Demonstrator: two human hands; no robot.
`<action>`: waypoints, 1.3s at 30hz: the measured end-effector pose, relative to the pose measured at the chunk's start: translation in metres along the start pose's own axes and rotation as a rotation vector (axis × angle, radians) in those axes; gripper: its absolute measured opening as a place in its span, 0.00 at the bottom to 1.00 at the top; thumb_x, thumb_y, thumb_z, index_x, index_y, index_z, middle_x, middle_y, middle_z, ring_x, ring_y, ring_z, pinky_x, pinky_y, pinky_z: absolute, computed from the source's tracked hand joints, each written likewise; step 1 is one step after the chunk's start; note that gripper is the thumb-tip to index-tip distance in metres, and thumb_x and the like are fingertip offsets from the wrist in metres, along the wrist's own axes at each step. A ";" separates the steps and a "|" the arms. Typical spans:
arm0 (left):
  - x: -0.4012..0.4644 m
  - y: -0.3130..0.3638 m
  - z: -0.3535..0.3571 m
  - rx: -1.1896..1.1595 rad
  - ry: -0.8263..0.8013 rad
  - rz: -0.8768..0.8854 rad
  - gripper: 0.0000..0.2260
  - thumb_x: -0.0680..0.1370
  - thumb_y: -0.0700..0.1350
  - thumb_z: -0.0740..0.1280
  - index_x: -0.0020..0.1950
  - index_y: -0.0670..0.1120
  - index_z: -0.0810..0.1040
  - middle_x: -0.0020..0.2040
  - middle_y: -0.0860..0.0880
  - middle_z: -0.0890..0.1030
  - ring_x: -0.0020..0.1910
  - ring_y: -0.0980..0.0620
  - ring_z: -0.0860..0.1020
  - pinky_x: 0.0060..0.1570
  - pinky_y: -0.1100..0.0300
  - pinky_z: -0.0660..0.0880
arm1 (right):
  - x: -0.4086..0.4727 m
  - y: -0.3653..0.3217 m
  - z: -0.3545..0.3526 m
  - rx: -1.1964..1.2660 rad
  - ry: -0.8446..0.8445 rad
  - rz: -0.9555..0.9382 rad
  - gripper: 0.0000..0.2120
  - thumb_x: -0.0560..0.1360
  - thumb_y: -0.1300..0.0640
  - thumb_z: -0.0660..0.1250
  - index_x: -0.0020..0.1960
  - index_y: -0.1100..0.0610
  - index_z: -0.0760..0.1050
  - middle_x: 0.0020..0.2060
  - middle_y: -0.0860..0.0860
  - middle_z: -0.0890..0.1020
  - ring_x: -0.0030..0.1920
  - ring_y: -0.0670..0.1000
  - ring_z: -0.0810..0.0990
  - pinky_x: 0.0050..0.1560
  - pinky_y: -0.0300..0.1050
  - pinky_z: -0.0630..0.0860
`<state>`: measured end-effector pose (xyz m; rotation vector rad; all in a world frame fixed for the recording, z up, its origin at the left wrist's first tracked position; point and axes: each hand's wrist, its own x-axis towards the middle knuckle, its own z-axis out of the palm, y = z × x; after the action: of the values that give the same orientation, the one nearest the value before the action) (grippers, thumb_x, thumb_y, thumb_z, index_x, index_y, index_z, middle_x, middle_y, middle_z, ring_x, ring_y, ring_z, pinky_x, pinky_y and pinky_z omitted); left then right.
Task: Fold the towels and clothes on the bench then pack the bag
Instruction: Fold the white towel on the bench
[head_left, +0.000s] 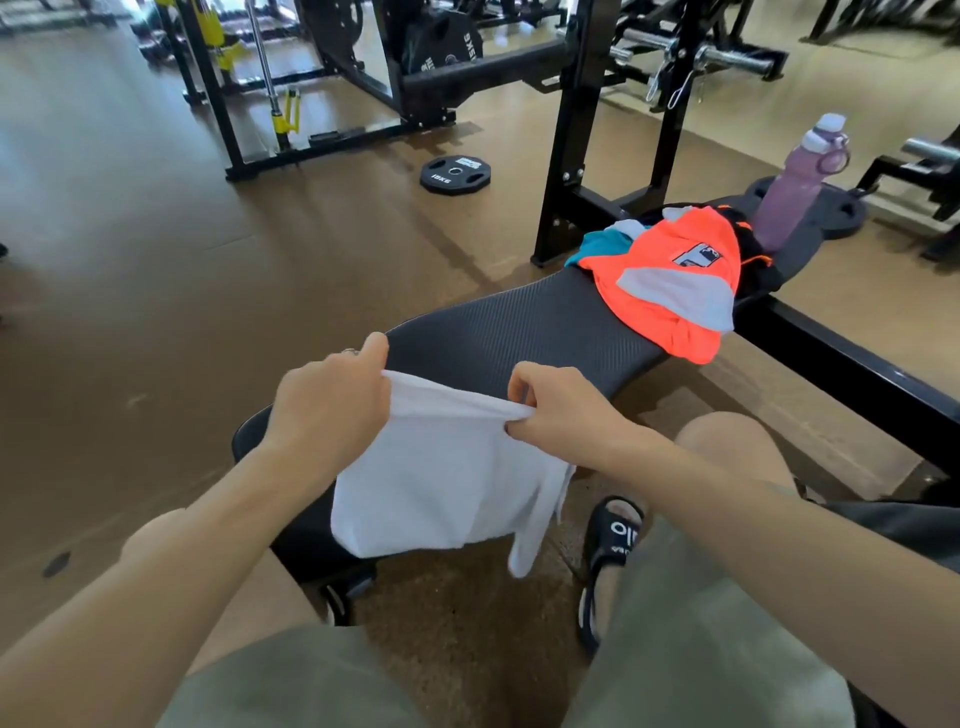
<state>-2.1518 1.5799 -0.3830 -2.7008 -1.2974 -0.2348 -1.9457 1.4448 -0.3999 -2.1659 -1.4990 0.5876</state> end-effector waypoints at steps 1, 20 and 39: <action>0.004 -0.004 -0.001 0.012 -0.005 -0.043 0.07 0.78 0.36 0.58 0.47 0.46 0.63 0.33 0.49 0.72 0.27 0.47 0.68 0.29 0.57 0.58 | 0.002 0.002 -0.004 -0.029 0.010 0.015 0.07 0.71 0.55 0.71 0.43 0.51 0.72 0.41 0.48 0.80 0.42 0.53 0.78 0.40 0.50 0.75; 0.008 0.075 0.011 -0.762 -0.199 0.331 0.07 0.81 0.49 0.68 0.58 0.56 0.73 0.52 0.58 0.78 0.51 0.56 0.78 0.50 0.59 0.79 | -0.007 -0.006 -0.037 0.125 0.083 -0.222 0.19 0.75 0.62 0.70 0.36 0.42 0.69 0.31 0.42 0.74 0.35 0.40 0.73 0.34 0.31 0.67; 0.013 0.066 -0.025 -0.660 -0.173 0.236 0.12 0.81 0.45 0.64 0.42 0.53 0.64 0.30 0.54 0.70 0.27 0.54 0.67 0.27 0.61 0.65 | 0.001 0.005 -0.051 0.297 -0.083 0.179 0.05 0.76 0.55 0.68 0.51 0.55 0.78 0.46 0.54 0.81 0.46 0.54 0.82 0.37 0.44 0.76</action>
<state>-2.0947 1.5442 -0.3591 -3.4636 -1.0580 -0.4844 -1.9122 1.4385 -0.3610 -2.0733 -1.1771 0.9090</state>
